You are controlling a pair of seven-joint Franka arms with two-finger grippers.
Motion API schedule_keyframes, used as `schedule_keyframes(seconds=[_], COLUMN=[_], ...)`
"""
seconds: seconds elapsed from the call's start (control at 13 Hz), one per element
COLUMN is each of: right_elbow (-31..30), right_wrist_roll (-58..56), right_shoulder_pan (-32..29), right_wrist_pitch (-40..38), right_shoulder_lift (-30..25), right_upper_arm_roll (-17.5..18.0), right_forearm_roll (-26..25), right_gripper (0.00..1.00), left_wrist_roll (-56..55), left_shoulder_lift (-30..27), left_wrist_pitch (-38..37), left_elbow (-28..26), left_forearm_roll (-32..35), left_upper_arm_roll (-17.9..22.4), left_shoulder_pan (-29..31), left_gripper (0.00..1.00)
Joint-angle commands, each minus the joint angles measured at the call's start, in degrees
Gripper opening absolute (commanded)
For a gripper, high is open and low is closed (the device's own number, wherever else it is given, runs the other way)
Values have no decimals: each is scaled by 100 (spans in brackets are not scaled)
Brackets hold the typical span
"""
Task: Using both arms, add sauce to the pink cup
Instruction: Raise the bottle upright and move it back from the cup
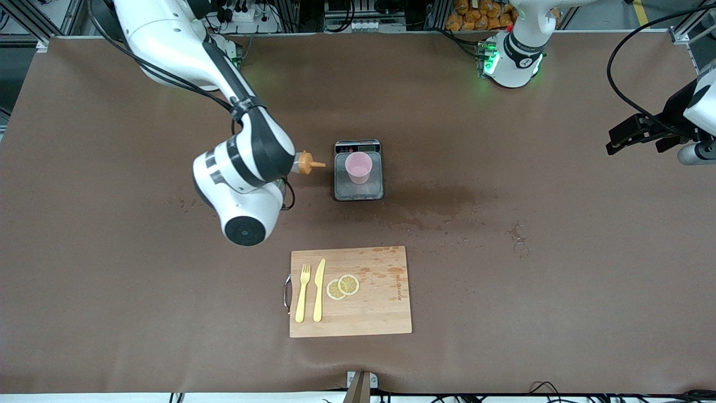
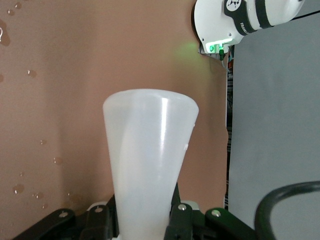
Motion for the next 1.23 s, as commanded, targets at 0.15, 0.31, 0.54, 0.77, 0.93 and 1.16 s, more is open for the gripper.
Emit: schedule_keyframes(seconds=[0.15,0.31,0.54,0.77,0.93,1.16], right_elbow=[-154,-312,-392,-392,-401,-646], right_wrist_roll=[-762,-1149,-1921,-2511,-3099,-4135], right_shoulder_pan=[-531,-759,-1251,-1612,-1945,-2507], right_wrist_pitch=[-368,-412,-780,-1045,-1281,-1467], right_shoulder_lift=[-344,-519,-616,-625,-625,-608], right_upper_arm_roll=[46,46,46,46,46,29], right_forearm_roll=[561,648,833,860,912,930], right_gripper=[0,0,0,0,0,0], left_wrist_roll=[-14,-14,-23,-23,-23,-32], left_shoulder_lift=[-96,-87,-87,-78,-78,-70], left_wrist_pitch=[-53,-53,-53,-53,-53,-44], left_elbow=[-75,-84,-92,-75,-83,-75], left_forearm_roll=[-93,-93,-93,-93,-84,-75], left_upper_arm_roll=[5,5,-12,-21,-30,-109], left_shoulder_pan=[-7,-16,-7,-25,-34,-25], left_gripper=[100,100,100,100,100,100])
